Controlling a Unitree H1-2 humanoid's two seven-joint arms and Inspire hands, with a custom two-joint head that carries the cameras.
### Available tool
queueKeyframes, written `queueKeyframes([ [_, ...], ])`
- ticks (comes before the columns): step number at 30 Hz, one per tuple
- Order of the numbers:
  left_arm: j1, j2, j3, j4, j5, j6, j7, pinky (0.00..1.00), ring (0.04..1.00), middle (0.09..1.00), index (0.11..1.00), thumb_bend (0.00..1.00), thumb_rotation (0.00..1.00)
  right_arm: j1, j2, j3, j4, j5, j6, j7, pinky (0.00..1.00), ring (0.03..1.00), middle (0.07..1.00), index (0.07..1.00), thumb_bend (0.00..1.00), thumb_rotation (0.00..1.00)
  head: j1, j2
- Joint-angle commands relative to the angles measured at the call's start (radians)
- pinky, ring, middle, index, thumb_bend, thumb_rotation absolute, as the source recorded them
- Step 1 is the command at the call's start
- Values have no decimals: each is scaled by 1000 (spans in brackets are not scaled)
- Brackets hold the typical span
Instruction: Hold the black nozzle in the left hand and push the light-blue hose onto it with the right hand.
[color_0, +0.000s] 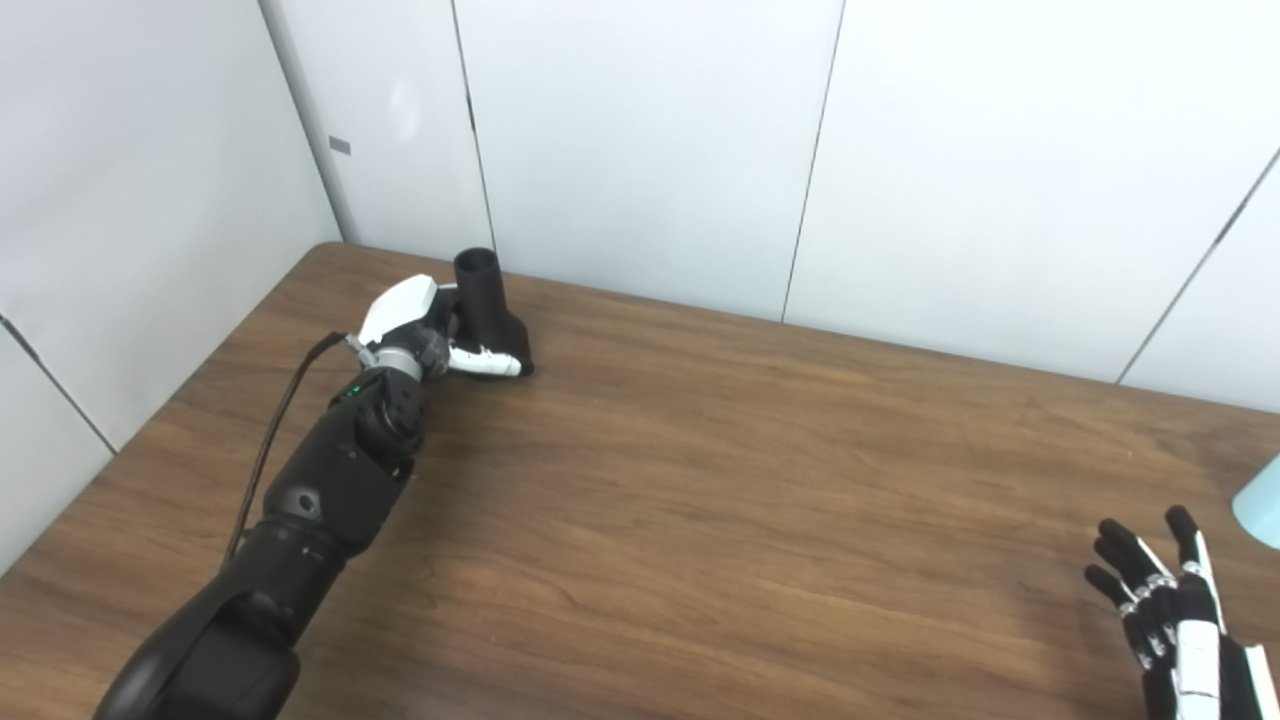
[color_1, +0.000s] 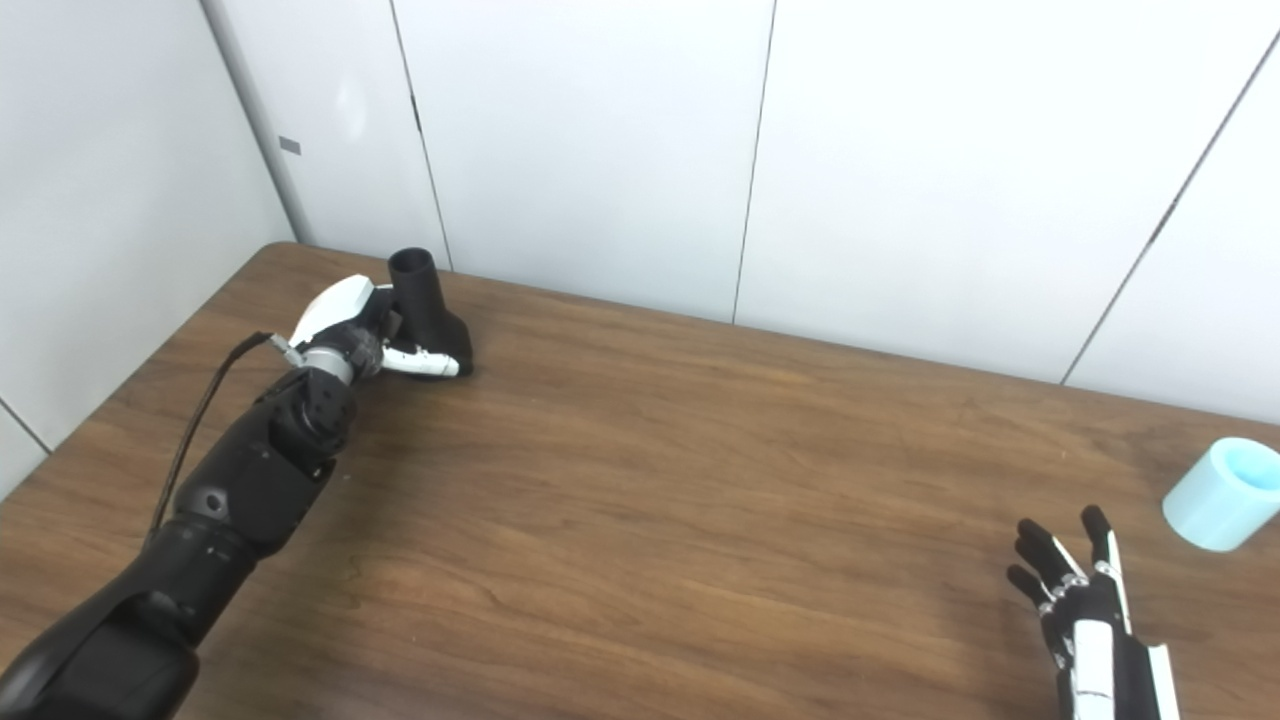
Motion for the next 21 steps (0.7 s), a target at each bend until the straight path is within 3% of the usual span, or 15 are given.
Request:
queueKeyframes([
  [1,-51,19,-5,-14,15,-33,21,986,883,780,720,950,289,22,15,12,25,1,-18,-4,826,863,839,981,517,986,1,1],
  [8,-44,15,-11,-12,18,-80,58,987,828,690,590,887,160,22,12,13,33,4,-24,-1,831,870,846,982,515,978,-2,5],
  [9,-44,12,-8,-9,15,-90,66,983,809,670,541,710,115,22,11,14,32,1,-22,0,826,867,843,980,513,980,-2,5],
  [11,-42,6,-3,-6,14,-103,84,953,777,633,496,564,71,23,10,15,28,4,-18,1,825,868,847,984,504,989,-2,5],
  [17,-39,-7,0,-2,18,-112,108,956,780,625,484,523,51,26,10,19,19,-7,-11,-3,818,866,847,987,494,991,-4,9],
  [21,-33,-12,1,4,21,-118,125,862,754,616,485,521,47,27,11,21,15,-9,-8,-3,816,863,845,986,490,991,-6,13],
])
